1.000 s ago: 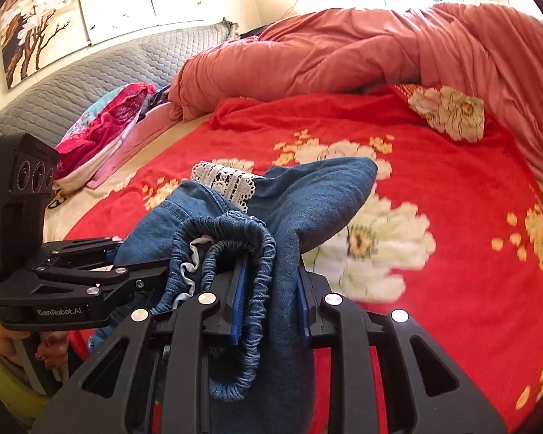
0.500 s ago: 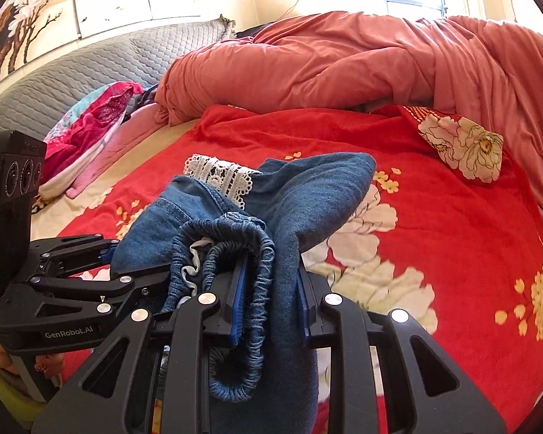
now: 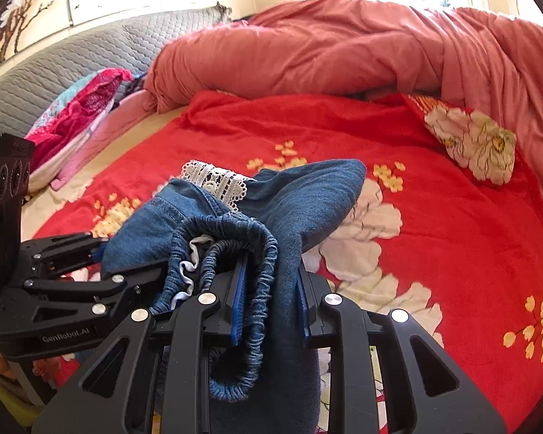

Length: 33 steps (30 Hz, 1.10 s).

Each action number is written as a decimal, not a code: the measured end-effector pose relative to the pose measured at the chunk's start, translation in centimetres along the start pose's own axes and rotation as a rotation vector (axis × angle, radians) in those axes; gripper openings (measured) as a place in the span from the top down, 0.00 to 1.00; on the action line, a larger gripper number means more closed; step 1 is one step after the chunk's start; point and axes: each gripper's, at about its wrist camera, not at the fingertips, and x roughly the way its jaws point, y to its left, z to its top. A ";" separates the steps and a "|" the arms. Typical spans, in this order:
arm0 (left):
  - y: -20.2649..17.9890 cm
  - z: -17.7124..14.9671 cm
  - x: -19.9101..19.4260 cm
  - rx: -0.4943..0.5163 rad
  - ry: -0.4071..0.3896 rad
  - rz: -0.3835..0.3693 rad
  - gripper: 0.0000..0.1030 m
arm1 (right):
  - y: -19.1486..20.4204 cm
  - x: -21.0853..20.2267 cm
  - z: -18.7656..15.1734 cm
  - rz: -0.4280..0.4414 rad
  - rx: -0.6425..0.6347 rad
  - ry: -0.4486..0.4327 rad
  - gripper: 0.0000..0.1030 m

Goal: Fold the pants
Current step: 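Grasp the folded pants with the left gripper while the right gripper grasps the waistband, then fold the pants over once more and release both grippers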

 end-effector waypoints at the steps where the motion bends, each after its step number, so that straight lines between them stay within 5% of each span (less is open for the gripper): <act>1: 0.1 -0.1 0.4 -0.002 0.008 0.003 0.68 | -0.2 0.3 -0.1 -0.002 0.007 0.011 0.79; 8: 0.7 -0.8 1.3 -0.020 0.034 0.016 0.68 | -1.8 1.9 -1.6 -0.039 0.058 0.091 0.72; 15: 0.8 -1.2 1.5 -0.011 0.039 0.026 0.63 | -3.0 2.1 -2.4 -0.104 0.093 0.115 0.45; 20: 1.0 -1.3 1.4 -0.016 0.035 0.039 0.47 | -3.6 2.1 -2.7 -0.110 0.106 0.116 0.41; 33: 1.2 -1.1 0.7 -0.015 0.025 0.043 0.28 | -5.2 -0.1 -3.2 -0.128 0.165 0.055 0.26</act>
